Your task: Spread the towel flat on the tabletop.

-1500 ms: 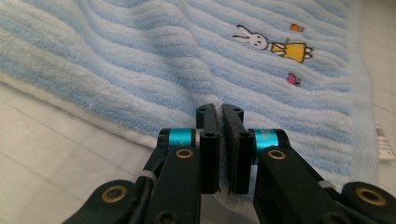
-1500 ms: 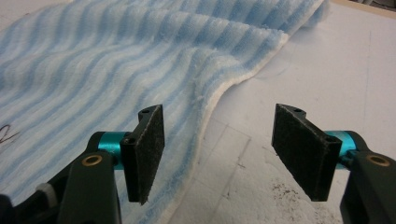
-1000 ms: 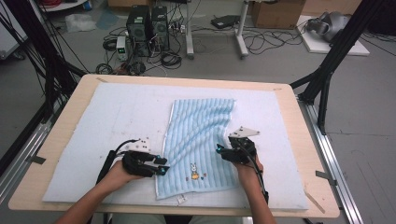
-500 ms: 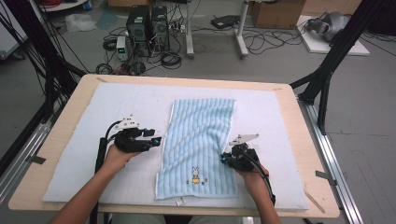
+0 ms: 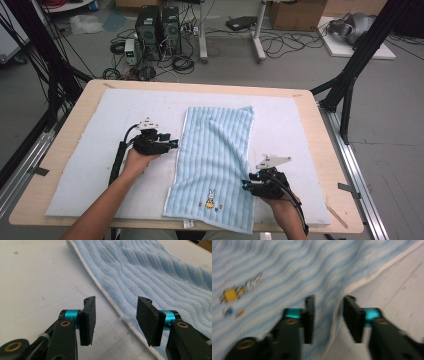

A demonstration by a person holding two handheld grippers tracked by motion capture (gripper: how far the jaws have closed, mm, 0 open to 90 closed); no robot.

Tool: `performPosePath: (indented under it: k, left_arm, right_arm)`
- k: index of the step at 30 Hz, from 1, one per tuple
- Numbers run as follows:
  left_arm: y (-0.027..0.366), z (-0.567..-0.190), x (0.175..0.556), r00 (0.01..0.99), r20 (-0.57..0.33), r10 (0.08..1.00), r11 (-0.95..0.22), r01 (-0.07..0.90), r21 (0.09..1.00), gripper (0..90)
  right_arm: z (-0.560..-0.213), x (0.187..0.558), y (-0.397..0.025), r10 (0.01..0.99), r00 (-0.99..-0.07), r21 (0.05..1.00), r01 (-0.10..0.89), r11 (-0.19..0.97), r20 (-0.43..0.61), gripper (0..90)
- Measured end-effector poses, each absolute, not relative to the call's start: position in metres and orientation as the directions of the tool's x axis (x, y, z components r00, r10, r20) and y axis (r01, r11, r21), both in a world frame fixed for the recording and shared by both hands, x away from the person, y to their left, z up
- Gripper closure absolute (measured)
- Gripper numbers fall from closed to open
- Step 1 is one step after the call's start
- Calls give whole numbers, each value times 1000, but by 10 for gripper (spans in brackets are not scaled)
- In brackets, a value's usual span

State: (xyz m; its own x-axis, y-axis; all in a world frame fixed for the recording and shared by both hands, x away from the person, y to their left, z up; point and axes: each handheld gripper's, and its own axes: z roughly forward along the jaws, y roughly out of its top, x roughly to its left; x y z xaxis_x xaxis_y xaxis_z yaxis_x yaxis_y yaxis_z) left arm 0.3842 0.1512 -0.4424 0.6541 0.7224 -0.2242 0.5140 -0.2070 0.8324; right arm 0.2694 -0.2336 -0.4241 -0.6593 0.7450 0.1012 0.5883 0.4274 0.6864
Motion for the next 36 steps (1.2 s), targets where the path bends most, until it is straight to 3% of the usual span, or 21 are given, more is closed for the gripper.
performPosePath:
  k: [4,12,16,19,30,36]
  left_arm:
    - [136,-442,390,663,-219,716,-240,529,814,499]
    - [121,-451,392,668,-138,732,-320,515,795,503]
    - [114,-450,388,685,-36,728,-399,465,790,612]
    - [117,-449,386,727,-52,684,-422,453,785,858]
    - [154,-439,358,786,-144,601,-447,480,754,863]
    - [169,-441,339,796,-185,577,-438,492,753,859]
  right_arm:
    - [-418,284,-230,814,-576,754,567,331,76,357]
    - [-422,322,-215,839,-543,786,537,307,44,302]
    - [-427,337,-205,841,-541,775,538,330,18,303]
    - [-430,346,-197,842,-539,766,548,337,15,303]
    - [-431,348,-183,821,-571,761,540,359,18,314]
    - [-432,351,-161,772,-636,742,520,423,6,367]
